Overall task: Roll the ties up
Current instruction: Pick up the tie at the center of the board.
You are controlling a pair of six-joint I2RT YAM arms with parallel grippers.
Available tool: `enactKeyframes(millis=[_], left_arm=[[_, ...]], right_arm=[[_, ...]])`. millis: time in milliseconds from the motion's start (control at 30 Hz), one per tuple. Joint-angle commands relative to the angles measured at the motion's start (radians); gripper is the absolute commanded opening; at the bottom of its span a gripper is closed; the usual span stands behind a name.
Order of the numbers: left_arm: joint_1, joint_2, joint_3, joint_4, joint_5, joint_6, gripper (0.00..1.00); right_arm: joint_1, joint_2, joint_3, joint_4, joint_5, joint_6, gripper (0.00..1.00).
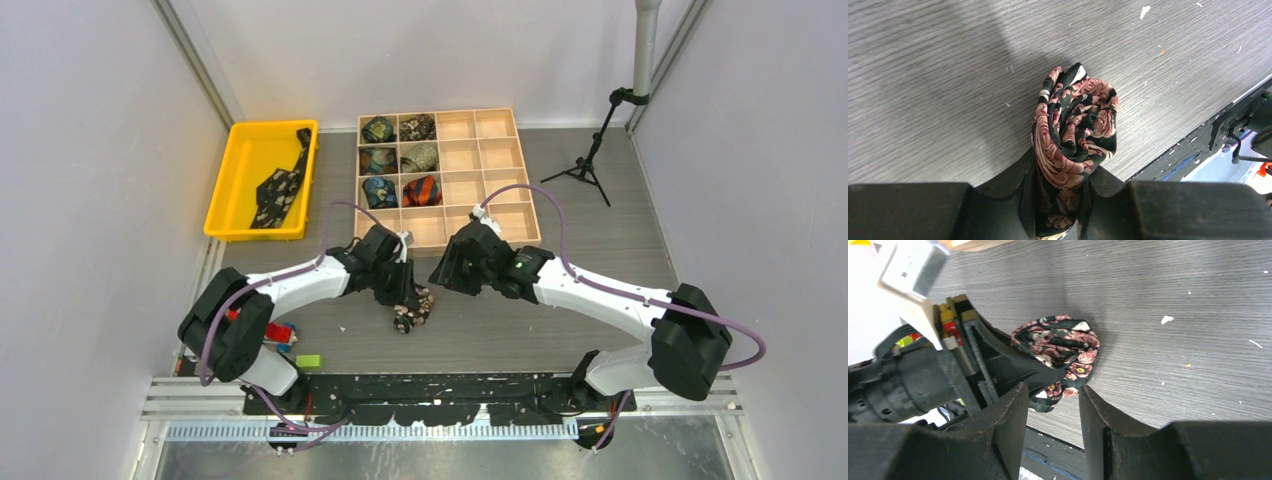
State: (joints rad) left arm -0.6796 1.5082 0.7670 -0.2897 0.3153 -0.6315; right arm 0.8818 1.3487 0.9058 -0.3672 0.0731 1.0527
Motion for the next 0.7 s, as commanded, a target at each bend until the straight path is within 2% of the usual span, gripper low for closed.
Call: enactKeyframes(millis=[0, 433, 667], left_arm=[[0.002, -0.084, 0.084, -0.089, -0.085, -0.023, 0.19], [0.179, -0.1, 0.3, -0.186, -0.186, 0.031, 0.19], [0.271, -0.046, 0.394, -0.135, -0.276, 0.059, 0.19]], right_arm=[[0.004, -0.036, 0.005, 0.012, 0.028, -0.003, 0.47], [0.003, -0.069, 0.005, -0.005, 0.045, -0.008, 0.47], [0.003, -0.065, 0.002, -0.005, 0.043, -0.008, 0.47]])
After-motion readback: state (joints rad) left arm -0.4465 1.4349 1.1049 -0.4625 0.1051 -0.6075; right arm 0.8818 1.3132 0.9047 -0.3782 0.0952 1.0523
